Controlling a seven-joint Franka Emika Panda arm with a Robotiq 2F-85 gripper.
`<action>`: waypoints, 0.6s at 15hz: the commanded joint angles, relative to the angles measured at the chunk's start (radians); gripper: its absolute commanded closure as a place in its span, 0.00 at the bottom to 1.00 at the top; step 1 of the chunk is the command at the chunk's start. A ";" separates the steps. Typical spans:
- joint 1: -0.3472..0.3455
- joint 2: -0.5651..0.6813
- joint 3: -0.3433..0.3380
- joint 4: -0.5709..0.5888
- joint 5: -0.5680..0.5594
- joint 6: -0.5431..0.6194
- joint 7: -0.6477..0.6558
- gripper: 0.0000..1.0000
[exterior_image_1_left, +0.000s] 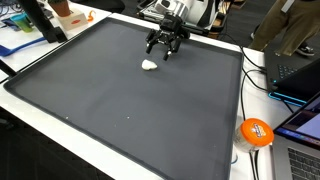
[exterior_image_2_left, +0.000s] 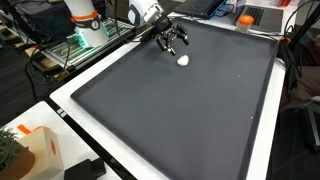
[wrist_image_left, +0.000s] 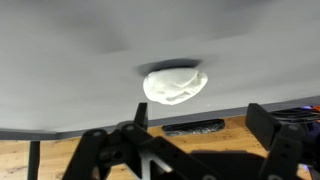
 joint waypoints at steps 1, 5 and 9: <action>-0.021 0.002 0.023 -0.004 0.021 0.028 0.013 0.00; -0.061 -0.169 0.019 -0.094 0.016 -0.082 -0.026 0.00; -0.097 -0.386 -0.005 -0.177 -0.029 -0.350 -0.155 0.00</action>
